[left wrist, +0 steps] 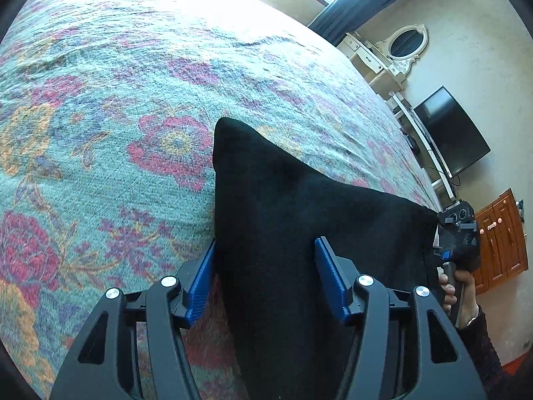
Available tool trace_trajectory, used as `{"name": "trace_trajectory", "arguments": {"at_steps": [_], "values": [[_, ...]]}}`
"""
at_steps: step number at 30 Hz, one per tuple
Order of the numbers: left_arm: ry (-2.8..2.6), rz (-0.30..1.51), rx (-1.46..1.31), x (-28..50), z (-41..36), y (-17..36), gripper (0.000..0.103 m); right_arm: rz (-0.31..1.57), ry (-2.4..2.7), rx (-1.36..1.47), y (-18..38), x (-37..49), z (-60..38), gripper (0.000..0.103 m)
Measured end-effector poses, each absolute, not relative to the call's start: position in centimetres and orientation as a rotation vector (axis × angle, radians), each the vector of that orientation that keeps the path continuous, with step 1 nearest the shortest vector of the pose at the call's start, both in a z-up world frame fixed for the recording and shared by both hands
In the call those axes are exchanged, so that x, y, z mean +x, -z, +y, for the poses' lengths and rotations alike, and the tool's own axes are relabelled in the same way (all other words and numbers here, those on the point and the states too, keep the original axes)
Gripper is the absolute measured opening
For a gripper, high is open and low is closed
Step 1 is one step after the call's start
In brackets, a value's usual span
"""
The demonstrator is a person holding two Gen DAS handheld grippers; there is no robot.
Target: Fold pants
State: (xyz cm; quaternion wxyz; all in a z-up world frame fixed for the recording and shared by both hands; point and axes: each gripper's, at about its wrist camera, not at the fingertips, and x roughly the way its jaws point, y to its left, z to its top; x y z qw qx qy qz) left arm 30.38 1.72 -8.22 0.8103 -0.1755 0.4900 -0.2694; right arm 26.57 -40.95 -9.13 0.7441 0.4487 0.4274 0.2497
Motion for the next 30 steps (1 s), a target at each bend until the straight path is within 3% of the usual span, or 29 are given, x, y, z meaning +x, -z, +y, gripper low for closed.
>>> {"name": "trace_trajectory", "arguments": {"at_steps": [1, 3, 9, 14, 30], "values": [[0.571, 1.05, -0.392, 30.8, 1.7, 8.4, 0.062, 0.954, -0.541, 0.982, 9.7, 26.8, -41.2, 0.038], [0.572, 1.06, -0.424, 31.4, 1.8, 9.0, 0.066, 0.97, -0.549, 1.001, 10.9, 26.9, -41.8, 0.032], [0.561, 1.056, -0.414, 32.2, 1.4, 9.6, 0.068, 0.937, -0.605, 1.032, 12.0, 27.1, -42.3, 0.029], [0.567, 1.049, -0.364, 32.3, 1.5, 9.6, 0.054, 0.927, -0.634, 1.061, 12.3, 27.3, -42.8, 0.028], [0.569, 0.995, -0.373, 31.1, 2.3, 9.8, 0.056, 0.937, -0.632, 1.084, 11.9, 27.4, -43.0, 0.029]]}}
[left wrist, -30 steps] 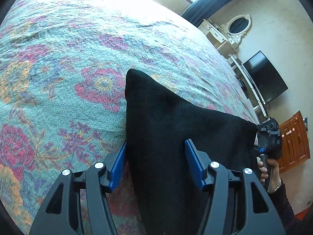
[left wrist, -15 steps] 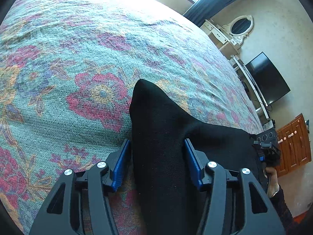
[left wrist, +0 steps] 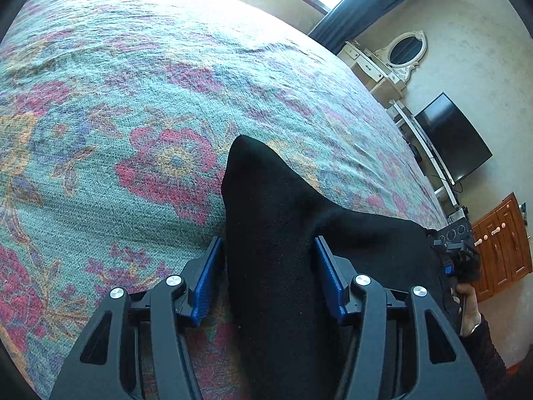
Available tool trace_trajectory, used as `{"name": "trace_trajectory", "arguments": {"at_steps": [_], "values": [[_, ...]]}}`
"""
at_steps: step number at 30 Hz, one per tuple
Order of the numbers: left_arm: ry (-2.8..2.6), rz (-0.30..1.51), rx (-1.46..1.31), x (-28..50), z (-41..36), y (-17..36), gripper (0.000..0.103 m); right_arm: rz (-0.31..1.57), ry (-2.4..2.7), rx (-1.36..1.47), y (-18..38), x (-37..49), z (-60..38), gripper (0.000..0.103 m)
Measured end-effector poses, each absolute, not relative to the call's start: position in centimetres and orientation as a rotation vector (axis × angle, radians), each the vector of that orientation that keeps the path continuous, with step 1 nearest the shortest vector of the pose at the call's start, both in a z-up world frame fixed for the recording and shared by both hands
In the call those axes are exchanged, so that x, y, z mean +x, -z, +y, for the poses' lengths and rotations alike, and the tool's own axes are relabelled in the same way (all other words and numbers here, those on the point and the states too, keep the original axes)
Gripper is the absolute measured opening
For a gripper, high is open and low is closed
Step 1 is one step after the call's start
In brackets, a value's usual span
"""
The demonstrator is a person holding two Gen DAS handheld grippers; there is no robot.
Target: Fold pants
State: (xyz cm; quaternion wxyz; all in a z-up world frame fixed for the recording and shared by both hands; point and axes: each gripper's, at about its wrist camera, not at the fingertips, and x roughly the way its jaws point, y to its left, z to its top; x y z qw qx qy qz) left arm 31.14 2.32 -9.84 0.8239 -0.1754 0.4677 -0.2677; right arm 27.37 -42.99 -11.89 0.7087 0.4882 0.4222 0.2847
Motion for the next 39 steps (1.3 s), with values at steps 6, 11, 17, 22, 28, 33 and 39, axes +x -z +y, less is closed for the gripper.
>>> {"name": "trace_trajectory", "arguments": {"at_steps": [6, 11, 17, 22, 28, 33, 39], "values": [[0.578, 0.991, -0.386, 31.1, 2.5, 9.8, 0.059, 0.949, -0.633, 1.083, 11.8, 27.5, -43.8, 0.029], [0.587, 0.986, -0.393, 31.2, 2.4, 9.7, 0.062, 0.951, -0.636, 1.084, 11.9, 27.4, -44.2, 0.029], [0.61, 0.986, -0.402, 31.3, 2.2, 9.6, 0.07, 0.949, -0.642, 1.091, 11.9, 27.1, -44.9, 0.031], [0.622, 0.979, -0.372, 31.3, 1.5, 9.4, 0.074, 0.946, -0.633, 1.1, 11.7, 26.7, -45.6, 0.033], [0.601, 0.967, -0.352, 31.0, 1.4, 9.4, 0.074, 0.912, -0.597, 1.124, 11.8, 25.9, -47.3, 0.033], [0.571, 0.958, -0.325, 30.5, 1.4, 9.2, 0.074, 0.89, -0.543, 1.155, 11.9, 24.4, -48.7, 0.032], [0.545, 0.959, -0.328, 29.6, 2.0, 9.1, 0.076, 0.885, -0.504, 1.147, 11.7, 22.1, -49.5, 0.032]]}}
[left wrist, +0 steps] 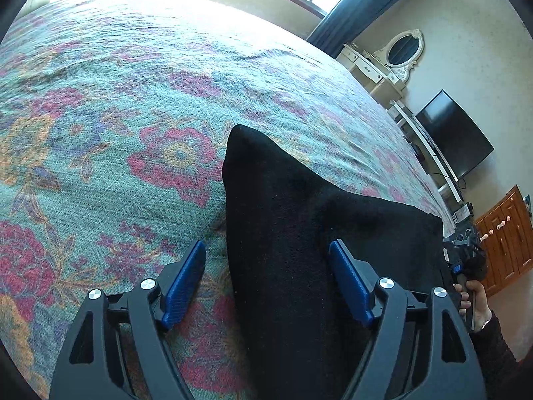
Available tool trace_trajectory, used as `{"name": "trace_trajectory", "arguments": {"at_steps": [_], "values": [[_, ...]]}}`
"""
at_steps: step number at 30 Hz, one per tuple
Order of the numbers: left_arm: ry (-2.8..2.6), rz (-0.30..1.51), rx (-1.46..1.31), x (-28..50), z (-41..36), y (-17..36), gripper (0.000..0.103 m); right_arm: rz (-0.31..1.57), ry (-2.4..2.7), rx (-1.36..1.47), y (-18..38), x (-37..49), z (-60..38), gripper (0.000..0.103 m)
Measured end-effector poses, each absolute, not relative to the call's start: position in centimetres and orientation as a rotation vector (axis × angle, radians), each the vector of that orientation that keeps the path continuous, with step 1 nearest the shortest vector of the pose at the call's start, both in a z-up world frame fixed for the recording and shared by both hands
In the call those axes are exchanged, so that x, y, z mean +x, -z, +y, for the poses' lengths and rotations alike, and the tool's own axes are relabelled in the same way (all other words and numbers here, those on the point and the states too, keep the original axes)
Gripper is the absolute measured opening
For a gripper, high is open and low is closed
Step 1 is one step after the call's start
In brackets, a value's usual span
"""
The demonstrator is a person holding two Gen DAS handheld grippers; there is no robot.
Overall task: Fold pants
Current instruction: 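Open the right tool and withdraw both tools from the bundle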
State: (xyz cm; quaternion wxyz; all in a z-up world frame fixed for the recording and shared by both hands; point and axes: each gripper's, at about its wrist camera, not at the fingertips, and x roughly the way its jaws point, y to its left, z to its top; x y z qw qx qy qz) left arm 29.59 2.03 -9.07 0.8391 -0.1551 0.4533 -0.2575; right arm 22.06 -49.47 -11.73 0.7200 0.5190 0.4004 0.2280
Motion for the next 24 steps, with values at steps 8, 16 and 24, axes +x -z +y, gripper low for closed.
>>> {"name": "trace_trajectory", "arguments": {"at_steps": [8, 16, 24], "values": [[0.526, 0.961, -0.336, 28.1, 2.6, 9.0, 0.077, 0.86, -0.498, 1.165, 11.4, 19.0, -48.6, 0.047], [0.529, 0.964, -0.373, 25.1, 3.7, 9.1, 0.077, 0.894, -0.497, 1.052, 9.4, 16.1, -45.1, 0.07], [0.508, 0.957, -0.434, 21.3, 5.6, 9.2, 0.077, 0.877, -0.492, 1.044, 8.9, 12.2, -43.2, 0.073]]}}
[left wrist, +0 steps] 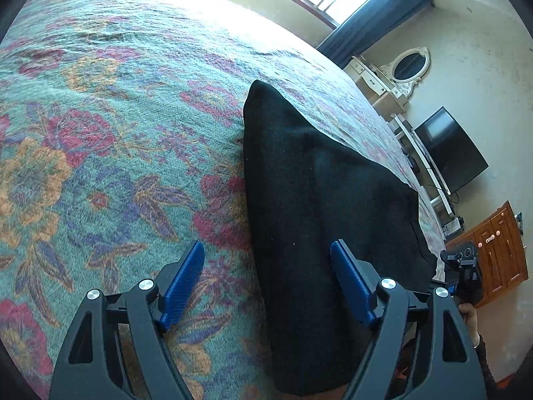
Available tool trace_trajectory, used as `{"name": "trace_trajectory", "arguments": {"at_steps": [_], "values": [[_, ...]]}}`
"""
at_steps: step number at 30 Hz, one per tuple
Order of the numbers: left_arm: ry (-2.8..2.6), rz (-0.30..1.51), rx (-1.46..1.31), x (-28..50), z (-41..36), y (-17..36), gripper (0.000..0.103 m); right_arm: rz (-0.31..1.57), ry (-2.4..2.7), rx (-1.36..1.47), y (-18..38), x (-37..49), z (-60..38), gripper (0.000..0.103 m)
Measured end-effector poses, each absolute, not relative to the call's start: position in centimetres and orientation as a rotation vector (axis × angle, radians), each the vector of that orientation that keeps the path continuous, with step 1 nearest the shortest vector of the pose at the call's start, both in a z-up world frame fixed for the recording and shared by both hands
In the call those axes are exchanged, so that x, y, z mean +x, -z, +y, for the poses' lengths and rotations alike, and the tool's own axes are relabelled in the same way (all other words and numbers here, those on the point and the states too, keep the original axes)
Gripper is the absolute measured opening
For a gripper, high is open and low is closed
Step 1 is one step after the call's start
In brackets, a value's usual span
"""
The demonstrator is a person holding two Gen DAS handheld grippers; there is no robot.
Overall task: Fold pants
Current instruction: 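Open the right tool and withdraw both tools from the bundle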
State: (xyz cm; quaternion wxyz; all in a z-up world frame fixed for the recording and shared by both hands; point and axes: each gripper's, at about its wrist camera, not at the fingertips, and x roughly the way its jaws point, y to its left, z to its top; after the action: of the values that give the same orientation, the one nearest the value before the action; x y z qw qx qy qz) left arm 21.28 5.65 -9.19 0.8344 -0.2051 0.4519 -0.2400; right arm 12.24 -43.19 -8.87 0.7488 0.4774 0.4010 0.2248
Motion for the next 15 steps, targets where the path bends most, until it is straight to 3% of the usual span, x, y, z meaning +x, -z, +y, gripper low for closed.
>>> {"name": "trace_trajectory", "arguments": {"at_steps": [15], "values": [[0.416, 0.943, -0.455, 14.4, 6.2, 8.4, 0.077, 0.837, -0.484, 1.077, 8.1, 6.4, -40.2, 0.08]]}}
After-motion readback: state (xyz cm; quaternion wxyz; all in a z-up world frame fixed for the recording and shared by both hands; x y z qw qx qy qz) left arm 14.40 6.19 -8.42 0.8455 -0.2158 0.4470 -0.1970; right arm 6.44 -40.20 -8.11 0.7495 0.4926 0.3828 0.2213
